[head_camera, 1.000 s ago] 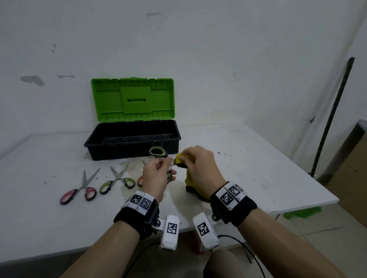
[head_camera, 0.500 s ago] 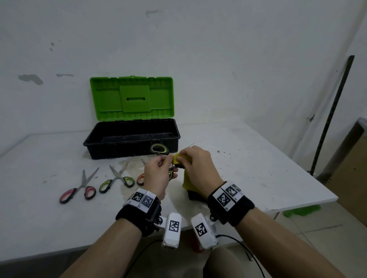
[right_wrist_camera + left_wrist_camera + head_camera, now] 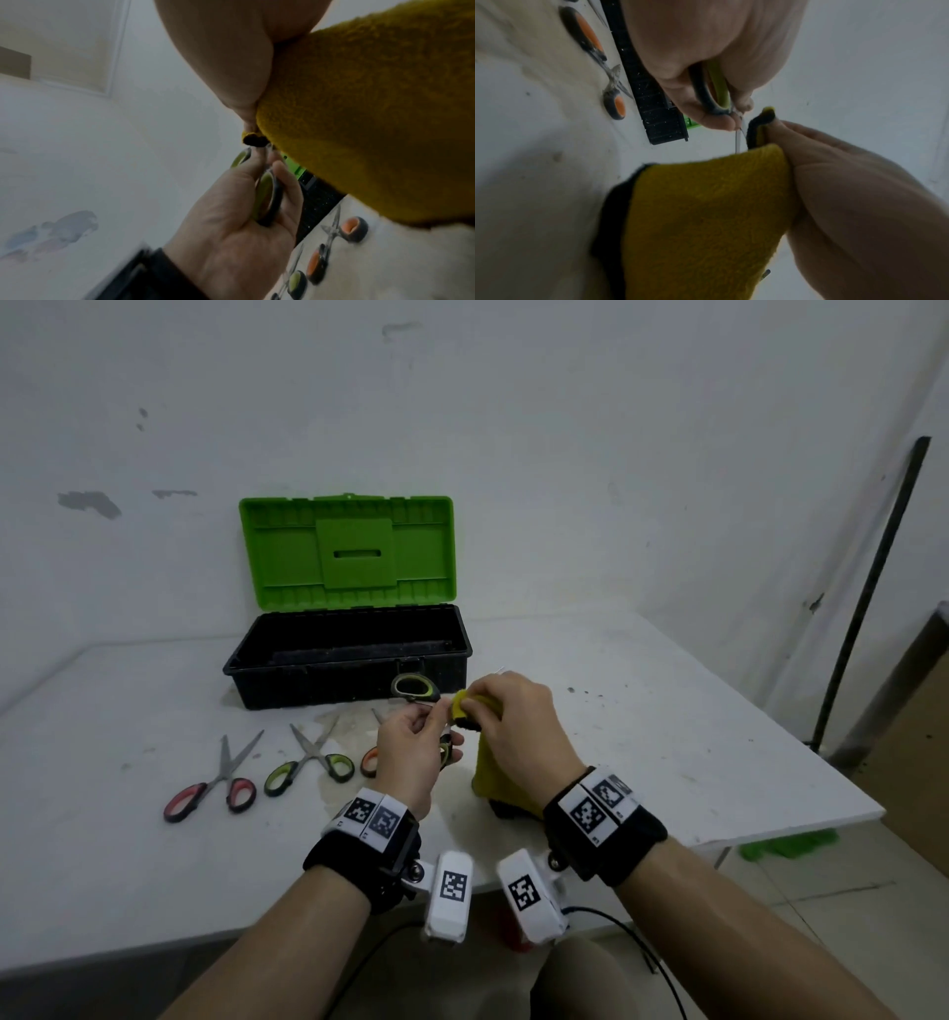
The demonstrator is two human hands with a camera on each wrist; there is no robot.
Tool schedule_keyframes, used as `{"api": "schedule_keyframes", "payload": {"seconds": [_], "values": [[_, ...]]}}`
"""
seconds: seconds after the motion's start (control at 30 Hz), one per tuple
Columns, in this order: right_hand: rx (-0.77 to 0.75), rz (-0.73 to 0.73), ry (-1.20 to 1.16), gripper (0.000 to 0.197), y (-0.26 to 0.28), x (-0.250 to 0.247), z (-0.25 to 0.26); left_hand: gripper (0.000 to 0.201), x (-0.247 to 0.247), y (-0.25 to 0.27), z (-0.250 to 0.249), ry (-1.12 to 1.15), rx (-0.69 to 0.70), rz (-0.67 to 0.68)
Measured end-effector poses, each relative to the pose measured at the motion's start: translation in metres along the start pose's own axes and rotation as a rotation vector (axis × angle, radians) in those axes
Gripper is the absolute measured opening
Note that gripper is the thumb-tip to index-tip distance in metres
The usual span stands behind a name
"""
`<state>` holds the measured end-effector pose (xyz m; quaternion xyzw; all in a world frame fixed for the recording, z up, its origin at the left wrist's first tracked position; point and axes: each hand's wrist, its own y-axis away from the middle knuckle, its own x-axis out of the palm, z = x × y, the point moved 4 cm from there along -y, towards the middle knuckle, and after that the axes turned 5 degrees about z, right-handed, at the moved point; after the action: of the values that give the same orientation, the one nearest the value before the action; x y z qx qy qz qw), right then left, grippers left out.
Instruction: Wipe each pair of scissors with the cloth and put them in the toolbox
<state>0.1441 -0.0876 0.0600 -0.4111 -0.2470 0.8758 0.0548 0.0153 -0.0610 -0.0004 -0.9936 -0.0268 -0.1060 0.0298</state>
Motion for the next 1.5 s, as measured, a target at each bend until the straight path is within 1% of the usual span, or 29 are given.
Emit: {"api": "schedule_keyframes", "payload": {"seconds": [0.1, 0.23, 0.27, 0.37, 0.43, 0.53, 0.6, 0.73, 0.97, 1.17, 1.37, 1.5], "values": [[0.026, 0.026, 0.029, 0.01, -0.002, 0.005, -0.003, 0.024, 0.001, 0.002, 0.002, 0.021, -0.004, 0.023], [0.068, -0.006, 0.053, 0.012, -0.009, -0.001, -0.008, 0.021, 0.0, 0.005, 0.002, 0.059, -0.011, -0.003], [0.072, 0.002, 0.055, 0.012, -0.01, -0.001, -0.008, 0.023, 0.0, 0.006, 0.002, 0.088, -0.028, -0.007], [0.079, 0.03, 0.062, 0.013, -0.01, -0.001, -0.007, 0.037, 0.0, 0.006, 0.002, 0.213, -0.121, -0.007], [0.061, 0.041, 0.048, 0.012, -0.007, 0.0, -0.005, 0.039, 0.0, 0.005, 0.002, 0.225, -0.15, -0.013], [0.021, 0.085, 0.04, 0.012, -0.003, 0.004, 0.005, 0.035, 0.003, 0.004, 0.003, 0.163, -0.153, 0.018], [0.011, 0.121, 0.061, 0.014, -0.002, 0.011, 0.01, 0.034, 0.006, 0.009, 0.003, 0.153, -0.183, 0.051], [0.036, 0.147, 0.078, 0.018, -0.003, 0.012, 0.011, 0.042, 0.01, 0.012, -0.001, 0.266, -0.23, 0.097], [0.082, 0.18, 0.169, 0.019, -0.001, 0.005, 0.004, 0.043, 0.009, 0.01, 0.0, 0.197, -0.188, 0.068], [0.017, 0.167, 0.158, 0.019, 0.003, 0.005, 0.016, 0.042, 0.016, 0.011, 0.003, 0.204, -0.17, 0.116], [0.104, 0.113, 0.156, 0.019, 0.003, -0.005, 0.006, 0.039, 0.007, 0.009, -0.002, 0.225, -0.153, 0.091], [0.038, 0.153, 0.139, 0.019, 0.004, 0.002, 0.019, 0.041, 0.013, 0.013, 0.001, 0.183, -0.157, 0.116]]}}
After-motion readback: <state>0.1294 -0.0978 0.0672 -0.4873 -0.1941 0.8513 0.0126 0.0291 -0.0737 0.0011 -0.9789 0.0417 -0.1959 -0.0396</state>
